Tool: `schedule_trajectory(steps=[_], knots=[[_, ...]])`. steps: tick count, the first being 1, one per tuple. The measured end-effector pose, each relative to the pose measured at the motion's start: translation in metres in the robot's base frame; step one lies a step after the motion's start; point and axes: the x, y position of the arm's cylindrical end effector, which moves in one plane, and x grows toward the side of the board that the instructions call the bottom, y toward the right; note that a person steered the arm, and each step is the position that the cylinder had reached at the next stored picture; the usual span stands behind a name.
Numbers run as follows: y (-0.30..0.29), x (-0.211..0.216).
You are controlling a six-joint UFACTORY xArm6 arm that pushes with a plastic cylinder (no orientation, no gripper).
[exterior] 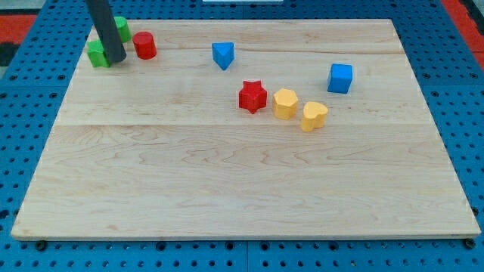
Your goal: Place the red circle parallel to the bottom of the blue triangle
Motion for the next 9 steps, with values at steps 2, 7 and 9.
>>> schedule_trajectory(steps=[2, 7, 9], knots=[[-0.007, -0.025], [0.056, 0.037], [0.058, 0.056]])
